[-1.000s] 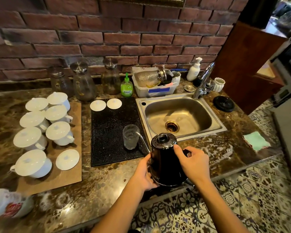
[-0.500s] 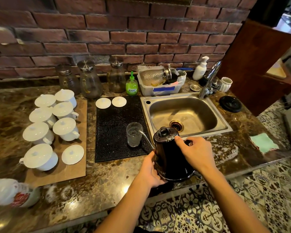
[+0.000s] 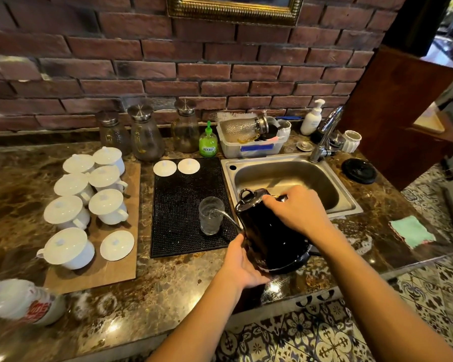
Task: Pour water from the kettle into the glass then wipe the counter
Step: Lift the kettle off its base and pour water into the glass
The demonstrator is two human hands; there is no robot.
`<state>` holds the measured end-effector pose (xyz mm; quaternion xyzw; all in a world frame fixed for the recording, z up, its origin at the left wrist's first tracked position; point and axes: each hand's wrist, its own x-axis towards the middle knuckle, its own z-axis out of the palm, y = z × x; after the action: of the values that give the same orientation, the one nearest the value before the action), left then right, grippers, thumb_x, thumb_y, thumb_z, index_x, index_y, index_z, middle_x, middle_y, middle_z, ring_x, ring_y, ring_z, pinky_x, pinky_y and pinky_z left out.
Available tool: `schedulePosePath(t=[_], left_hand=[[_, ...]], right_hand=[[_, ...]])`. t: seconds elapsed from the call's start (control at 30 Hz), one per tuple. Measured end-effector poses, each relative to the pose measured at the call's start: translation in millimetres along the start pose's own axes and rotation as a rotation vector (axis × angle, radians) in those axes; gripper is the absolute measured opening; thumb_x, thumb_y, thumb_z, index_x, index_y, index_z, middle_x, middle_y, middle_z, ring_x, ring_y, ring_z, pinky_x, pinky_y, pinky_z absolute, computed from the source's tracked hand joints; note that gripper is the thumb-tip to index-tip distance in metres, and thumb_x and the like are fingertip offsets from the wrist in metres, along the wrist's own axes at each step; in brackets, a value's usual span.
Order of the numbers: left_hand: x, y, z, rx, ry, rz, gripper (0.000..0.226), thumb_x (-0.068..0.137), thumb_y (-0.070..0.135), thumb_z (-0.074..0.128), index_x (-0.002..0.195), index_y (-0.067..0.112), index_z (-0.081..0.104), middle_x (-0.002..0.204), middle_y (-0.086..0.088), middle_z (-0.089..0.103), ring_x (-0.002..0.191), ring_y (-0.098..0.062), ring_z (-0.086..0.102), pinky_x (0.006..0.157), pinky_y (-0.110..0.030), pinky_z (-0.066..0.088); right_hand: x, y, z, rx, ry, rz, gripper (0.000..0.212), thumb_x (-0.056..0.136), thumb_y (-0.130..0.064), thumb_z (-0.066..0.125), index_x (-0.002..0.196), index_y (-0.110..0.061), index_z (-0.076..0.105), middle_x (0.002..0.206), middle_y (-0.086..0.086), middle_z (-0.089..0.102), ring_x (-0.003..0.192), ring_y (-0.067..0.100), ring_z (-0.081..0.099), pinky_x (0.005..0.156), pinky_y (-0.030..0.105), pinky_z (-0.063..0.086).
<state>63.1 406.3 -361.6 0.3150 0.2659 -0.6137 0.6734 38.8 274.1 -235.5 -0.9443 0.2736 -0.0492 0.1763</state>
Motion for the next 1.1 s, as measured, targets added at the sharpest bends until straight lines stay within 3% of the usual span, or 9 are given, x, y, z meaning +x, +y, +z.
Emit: schedulePosePath(t=[0.07,0.13,0.23,0.37,0.43,0.53,0.67,0.8,1.1], left_hand=[[-1,1,4,-0.022,-0.027,-0.004,0.068,0.095,0.068,0.042,0.129,0.014,0.065,0.14,-0.024,0.06,0.131,-0.047,0.052,0.113,-0.06,0.036],[-3,2,8,-0.044,-0.06,-0.004,0.071,0.095,0.068,0.042,0.13,0.011,0.066,0.136,-0.025,0.063,0.129,-0.046,0.054,0.105,-0.058,0.044],[-5,4,13,-0.057,-0.1,0.009,0.074,0.095,0.069,0.04,0.13,0.01,0.067,0.134,-0.024,0.065,0.128,-0.043,0.055,0.092,-0.054,0.048],[-11,10,21,-0.053,-0.11,0.034,0.079,0.095,0.072,0.037,0.137,0.01,0.062,0.14,-0.022,0.061,0.132,-0.041,0.052,0.098,-0.051,0.044],[-12,12,25,-0.059,-0.119,0.043,0.081,0.096,0.072,0.036,0.136,0.008,0.063,0.138,-0.023,0.063,0.129,-0.041,0.054,0.094,-0.05,0.046],[-13,11,28,-0.06,-0.171,0.063,0.079,0.096,0.07,0.039,0.129,0.005,0.069,0.134,-0.024,0.065,0.126,-0.039,0.055,0.094,-0.048,0.046],[-14,12,27,-0.078,-0.246,0.079,0.083,0.093,0.074,0.041,0.115,0.002,0.078,0.126,-0.026,0.07,0.118,-0.04,0.058,0.098,-0.047,0.045],[-15,14,26,-0.093,-0.25,0.083,0.082,0.093,0.074,0.041,0.112,0.003,0.079,0.122,-0.026,0.071,0.117,-0.04,0.059,0.098,-0.048,0.046],[-18,12,38,-0.175,-0.195,0.069,0.074,0.094,0.066,0.048,0.127,0.002,0.067,0.122,-0.032,0.069,0.118,-0.046,0.058,0.088,-0.057,0.052]], right_hand=[[10,-8,-5,-0.046,-0.012,0.003,0.058,0.09,-0.057,0.061,0.063,-0.006,0.065,0.059,0.007,0.064,0.062,0.027,0.064,0.053,0.032,0.043],[18,-16,-8,-0.064,-0.014,0.007,0.056,0.087,-0.057,0.063,0.056,-0.011,0.056,0.053,0.003,0.057,0.058,0.025,0.06,0.048,0.031,0.037],[28,-27,-12,-0.07,-0.039,-0.009,0.049,0.084,-0.056,0.064,0.06,-0.014,0.058,0.059,0.003,0.06,0.063,0.025,0.063,0.049,0.03,0.037],[37,-43,-17,-0.085,-0.066,-0.057,0.046,0.085,-0.052,0.066,0.054,-0.022,0.049,0.058,-0.002,0.051,0.067,0.026,0.059,0.05,0.028,0.034],[42,-51,-19,-0.126,-0.075,-0.091,0.047,0.086,-0.05,0.066,0.053,-0.025,0.045,0.058,-0.003,0.046,0.071,0.027,0.056,0.057,0.029,0.037],[48,-63,-21,-0.194,-0.097,-0.122,0.046,0.087,-0.052,0.064,0.064,-0.016,0.046,0.068,0.002,0.049,0.07,0.026,0.054,0.063,0.033,0.041],[52,-72,-23,-0.228,-0.09,-0.186,0.05,0.087,-0.049,0.064,0.06,-0.016,0.039,0.06,0.002,0.041,0.063,0.025,0.047,0.048,0.029,0.027],[53,-73,-23,-0.247,-0.083,-0.223,0.052,0.089,-0.047,0.064,0.059,-0.016,0.034,0.057,0.002,0.037,0.057,0.022,0.041,0.046,0.03,0.023],[54,-79,-31,-0.279,-0.034,-0.243,0.047,0.085,-0.047,0.065,0.058,-0.016,0.042,0.056,0.001,0.044,0.052,0.015,0.041,0.046,0.027,0.028]])
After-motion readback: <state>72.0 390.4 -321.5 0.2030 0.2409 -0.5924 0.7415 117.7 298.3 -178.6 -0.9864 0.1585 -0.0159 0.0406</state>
